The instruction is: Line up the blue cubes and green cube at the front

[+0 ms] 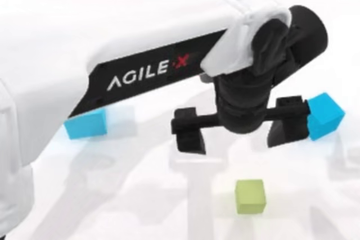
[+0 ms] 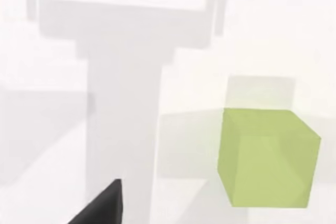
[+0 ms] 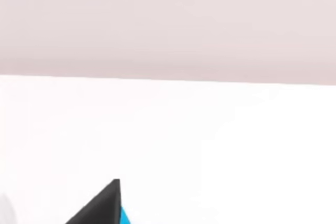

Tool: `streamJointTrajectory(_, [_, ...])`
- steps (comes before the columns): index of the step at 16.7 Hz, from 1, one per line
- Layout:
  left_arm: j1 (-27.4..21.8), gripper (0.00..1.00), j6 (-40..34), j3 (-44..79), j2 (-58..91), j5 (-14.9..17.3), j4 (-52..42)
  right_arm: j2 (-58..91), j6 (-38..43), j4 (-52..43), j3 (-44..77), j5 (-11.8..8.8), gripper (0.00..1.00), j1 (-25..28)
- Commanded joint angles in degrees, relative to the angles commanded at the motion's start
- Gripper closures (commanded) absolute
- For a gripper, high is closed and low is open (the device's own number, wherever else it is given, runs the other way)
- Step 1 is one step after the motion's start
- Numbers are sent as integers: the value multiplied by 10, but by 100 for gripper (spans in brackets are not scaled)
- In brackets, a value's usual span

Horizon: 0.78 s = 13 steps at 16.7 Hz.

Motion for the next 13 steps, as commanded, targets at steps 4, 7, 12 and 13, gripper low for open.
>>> streamJointTrajectory(4, [89,0,41,-153,-174,-3,96,151,-19,-92,135,0,0,18])
streamJointTrajectory(7, [174,0,97,-305,-353,-4,187,314,-39,-183,260,1,0,35])
streamJointTrajectory(12, [321,0,234,-590,-674,-3,354,618,-75,-347,470,4,0,64])
streamJointTrajectory(13, [349,0,266,-646,-735,-2,388,673,-81,-376,508,5,0,69])
